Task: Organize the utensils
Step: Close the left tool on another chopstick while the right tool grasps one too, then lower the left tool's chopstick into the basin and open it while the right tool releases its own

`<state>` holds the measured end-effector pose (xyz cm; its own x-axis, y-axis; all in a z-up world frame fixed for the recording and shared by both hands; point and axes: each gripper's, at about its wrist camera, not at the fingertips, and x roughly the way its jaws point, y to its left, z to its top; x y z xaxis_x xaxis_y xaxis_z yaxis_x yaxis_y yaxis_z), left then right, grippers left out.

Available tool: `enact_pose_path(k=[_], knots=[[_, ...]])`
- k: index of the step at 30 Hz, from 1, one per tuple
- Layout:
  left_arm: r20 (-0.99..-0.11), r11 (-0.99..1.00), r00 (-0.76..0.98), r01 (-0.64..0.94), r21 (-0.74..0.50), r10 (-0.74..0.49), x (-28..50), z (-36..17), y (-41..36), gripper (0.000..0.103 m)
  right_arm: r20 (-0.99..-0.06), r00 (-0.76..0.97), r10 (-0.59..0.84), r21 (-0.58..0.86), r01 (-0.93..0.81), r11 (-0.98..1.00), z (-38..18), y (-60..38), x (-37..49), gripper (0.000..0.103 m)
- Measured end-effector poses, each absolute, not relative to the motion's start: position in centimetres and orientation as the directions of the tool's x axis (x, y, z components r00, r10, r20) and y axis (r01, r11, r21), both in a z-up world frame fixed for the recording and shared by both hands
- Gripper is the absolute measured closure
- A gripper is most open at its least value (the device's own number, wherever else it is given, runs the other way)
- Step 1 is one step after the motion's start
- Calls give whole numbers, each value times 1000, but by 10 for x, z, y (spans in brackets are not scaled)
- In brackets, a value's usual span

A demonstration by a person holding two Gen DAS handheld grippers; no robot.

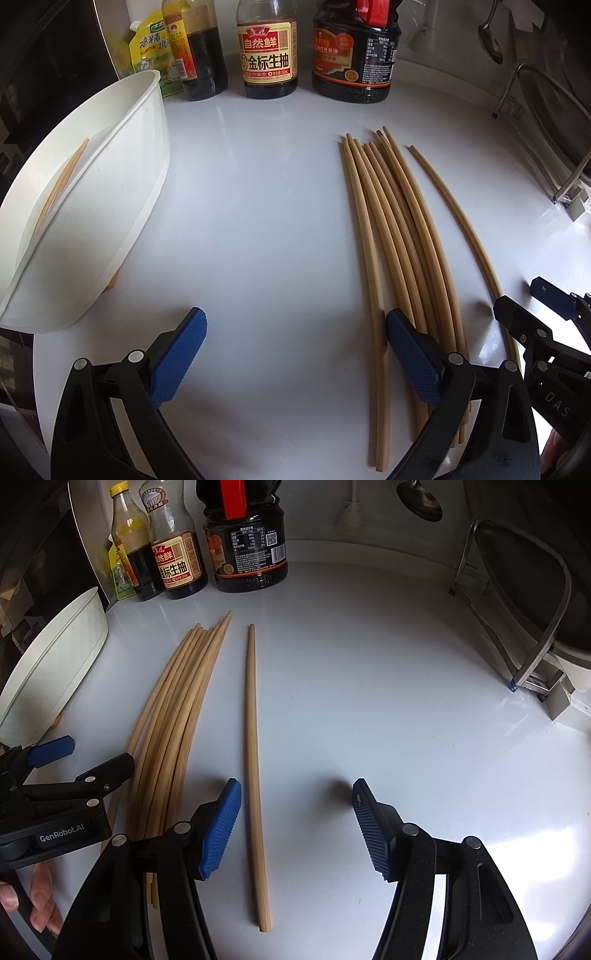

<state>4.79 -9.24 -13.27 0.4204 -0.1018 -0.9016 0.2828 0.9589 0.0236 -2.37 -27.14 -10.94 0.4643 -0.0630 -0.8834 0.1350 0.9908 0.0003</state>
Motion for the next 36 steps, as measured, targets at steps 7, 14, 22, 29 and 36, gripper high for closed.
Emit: enact_pose_path(k=[7,14,22,29,36], knots=[[-900,964,425,265,20,-98,61,-134,-92,7,-873,480,-87,-37,113,993,-111,-267,-13,43],[-895,966,436,257,20,-97,69,-134,-98,8,-859,507,-77,-43,77,996,-112,-262,-2,43],[-878,962,468,273,35,-101,59,-129,-105,36,-851,521,-61,-46,43,998,-110,-252,0,60],[-875,942,465,334,36,-131,51,-126,-118,95,-854,518,-49,-49,14,999,-110,-244,3,97],[-893,941,424,339,1,-152,49,-123,-109,96,-862,507,17,54,57,997,-106,-256,1,97]])
